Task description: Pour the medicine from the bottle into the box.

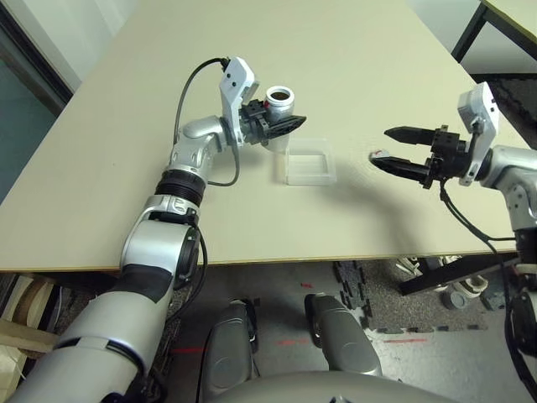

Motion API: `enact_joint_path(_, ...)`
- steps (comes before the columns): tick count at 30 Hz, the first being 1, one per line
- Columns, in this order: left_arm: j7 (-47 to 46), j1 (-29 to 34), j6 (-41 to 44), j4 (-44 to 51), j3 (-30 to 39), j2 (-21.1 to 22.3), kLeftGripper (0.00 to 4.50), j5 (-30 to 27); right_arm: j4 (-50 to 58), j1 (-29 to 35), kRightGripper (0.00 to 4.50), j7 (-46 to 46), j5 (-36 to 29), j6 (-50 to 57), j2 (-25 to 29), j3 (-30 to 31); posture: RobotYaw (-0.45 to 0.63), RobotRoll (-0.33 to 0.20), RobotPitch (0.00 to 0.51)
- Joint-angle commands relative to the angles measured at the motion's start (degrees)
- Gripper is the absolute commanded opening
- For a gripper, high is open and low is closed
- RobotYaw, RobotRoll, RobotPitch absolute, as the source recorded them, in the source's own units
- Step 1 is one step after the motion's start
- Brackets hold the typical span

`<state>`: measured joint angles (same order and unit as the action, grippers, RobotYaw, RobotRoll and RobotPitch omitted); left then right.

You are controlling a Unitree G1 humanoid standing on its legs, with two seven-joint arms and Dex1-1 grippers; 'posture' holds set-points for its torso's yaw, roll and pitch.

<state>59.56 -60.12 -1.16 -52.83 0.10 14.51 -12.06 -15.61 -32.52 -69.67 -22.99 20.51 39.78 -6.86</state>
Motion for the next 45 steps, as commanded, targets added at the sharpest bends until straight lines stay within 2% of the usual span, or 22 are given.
enact_joint_path(1,-0.2,-1.2,-0.3,-1.1,0.0,0.4,2.63,1.1,-0.3,-0.5,4.50,0.4,0.5,-0.6,-0.1,1.0,-0.29,0.000,0.126)
enact_joint_path(6,-3.1,-2.0,-1.5,-2.6,-0.8,0.9,2.63,3.4,-0.3,-0.8,4.50,0.7,0.9,-0.6,-0.3,1.6,-0.29,0.000,0.128)
enact_joint_path(13,-13.5,-5.7,-8.6,-7.5,-6.9,1.8,2.63,14.7,0.5,-0.5,4.50,1.0,0.7,-0.1,-0.2,2.5,-0.29,0.000,0.131)
enact_joint_path(20,-40.3,-11.1,-24.0,-10.8,-25.1,5.1,2.63,41.1,0.6,-0.1,4.50,1.0,0.7,0.0,-0.2,2.7,-0.29,0.000,0.135)
enact_joint_path(22,-50.0,-13.5,-27.5,-11.3,-33.0,6.2,2.63,51.4,0.5,-0.1,4.50,1.1,0.8,-0.1,-0.3,2.7,-0.29,0.000,0.135)
enact_joint_path(24,-63.1,-16.9,-29.4,-12.0,-43.8,7.3,2.63,64.8,0.3,-0.3,4.50,1.2,0.8,0.0,-0.5,2.8,-0.28,0.000,0.135)
enact_joint_path(29,-80.9,-21.4,-29.1,-17.1,-54.3,4.7,2.63,76.9,-0.5,-1.1,4.50,1.3,0.8,0.0,-1.1,3.0,-0.28,0.000,0.135)
enact_joint_path(31,-85.4,-22.5,-28.4,-19.0,-58.2,3.5,2.63,81.0,-0.8,-1.4,4.50,1.4,0.7,0.1,-1.4,3.0,-0.28,0.000,0.135)
enact_joint_path(33,-89.1,-23.8,-27.7,-20.4,-61.4,2.4,2.63,84.3,-1.1,-1.6,4.50,1.5,0.6,0.2,-1.6,2.9,-0.27,0.000,0.135)
enact_joint_path(36,-90.5,-25.0,-27.2,-22.2,-62.9,1.2,2.63,85.8,-1.3,-1.6,4.50,1.5,0.7,0.2,-1.7,2.9,-0.28,0.000,0.137)
enact_joint_path(41,-90.1,-25.9,-27.0,-23.7,-62.8,0.0,2.63,85.7,-1.3,-1.4,4.50,1.5,0.9,0.1,-1.8,3.0,-0.28,0.000,0.135)
enact_joint_path(45,-87.8,-25.6,-28.1,-24.1,-60.5,-0.2,2.63,83.1,-1.4,-1.3,4.50,1.5,1.1,-0.1,-1.8,3.3,-0.28,0.000,0.134)
